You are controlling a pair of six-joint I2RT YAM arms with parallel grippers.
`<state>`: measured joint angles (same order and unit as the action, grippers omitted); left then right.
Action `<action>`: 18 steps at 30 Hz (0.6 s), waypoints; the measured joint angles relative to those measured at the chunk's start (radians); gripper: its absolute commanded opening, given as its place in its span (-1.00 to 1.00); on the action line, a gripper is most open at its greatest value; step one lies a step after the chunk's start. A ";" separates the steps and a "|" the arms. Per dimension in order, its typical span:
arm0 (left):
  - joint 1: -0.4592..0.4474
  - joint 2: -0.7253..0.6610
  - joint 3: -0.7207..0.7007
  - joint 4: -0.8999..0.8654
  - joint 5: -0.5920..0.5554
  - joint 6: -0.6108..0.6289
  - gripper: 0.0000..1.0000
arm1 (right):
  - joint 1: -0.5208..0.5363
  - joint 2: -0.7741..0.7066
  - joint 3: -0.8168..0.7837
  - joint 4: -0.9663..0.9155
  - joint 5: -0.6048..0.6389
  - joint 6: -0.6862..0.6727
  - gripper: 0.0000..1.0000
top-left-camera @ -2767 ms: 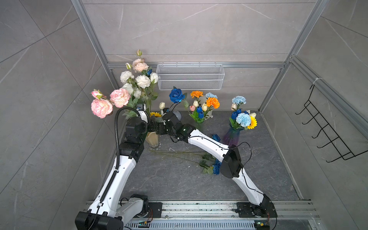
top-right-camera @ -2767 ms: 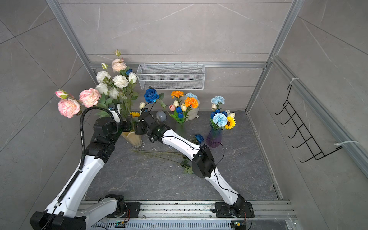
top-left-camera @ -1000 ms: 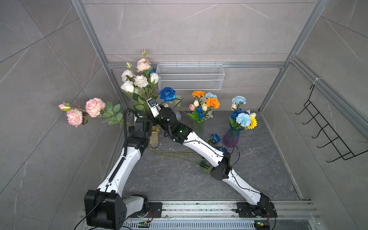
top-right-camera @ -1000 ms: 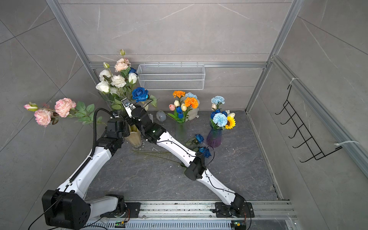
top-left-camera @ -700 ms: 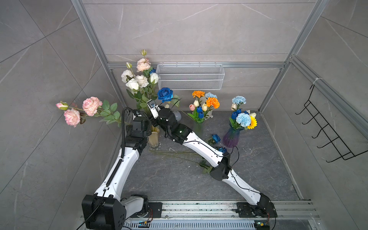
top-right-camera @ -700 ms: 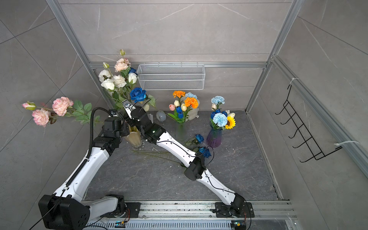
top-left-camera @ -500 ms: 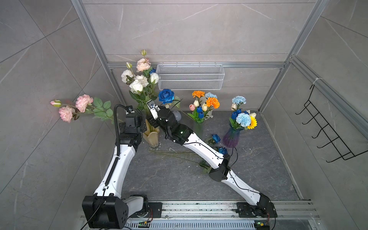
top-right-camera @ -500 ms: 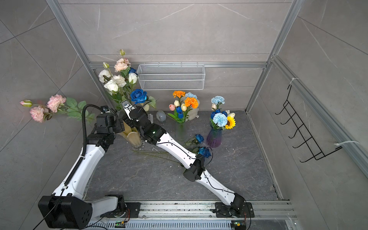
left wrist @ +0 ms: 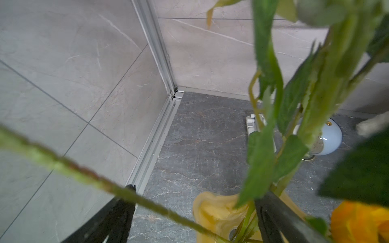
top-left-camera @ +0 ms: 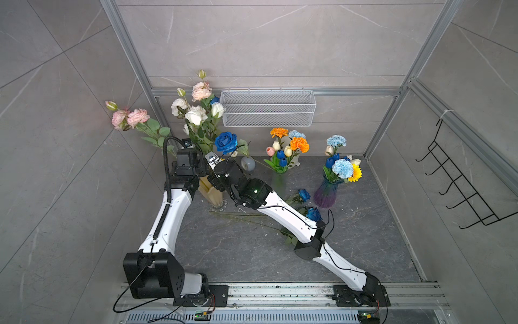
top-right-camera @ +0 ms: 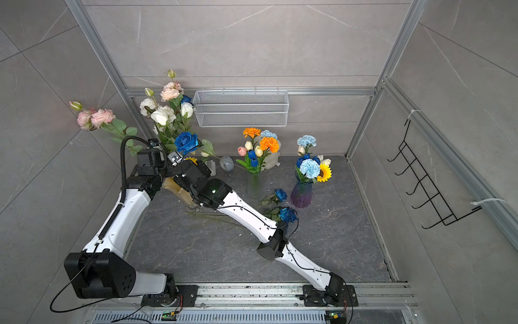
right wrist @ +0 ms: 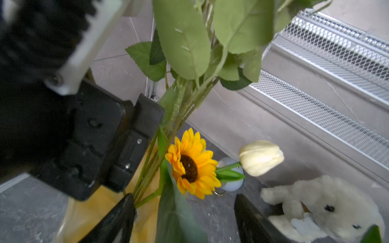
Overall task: Pick out blue flowers from the vase
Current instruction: Adjust the vase at the center of the board.
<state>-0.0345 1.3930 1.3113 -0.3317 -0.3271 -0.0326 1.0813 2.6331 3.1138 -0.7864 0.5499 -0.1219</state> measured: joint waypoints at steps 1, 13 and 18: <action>0.000 0.002 0.000 0.006 0.009 0.000 0.78 | 0.001 -0.012 0.000 -0.026 0.001 0.008 0.53; 0.000 0.045 0.051 0.075 0.078 0.000 0.78 | 0.002 -0.114 0.002 -0.311 -0.063 0.137 0.47; 0.000 0.066 0.073 0.105 0.119 0.000 0.76 | 0.003 -0.114 0.002 -0.372 -0.085 0.164 0.46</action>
<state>-0.0345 1.4590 1.3846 -0.2268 -0.2081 -0.0330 1.0847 2.5187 3.1157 -1.1587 0.4644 0.0425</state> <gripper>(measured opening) 0.882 0.733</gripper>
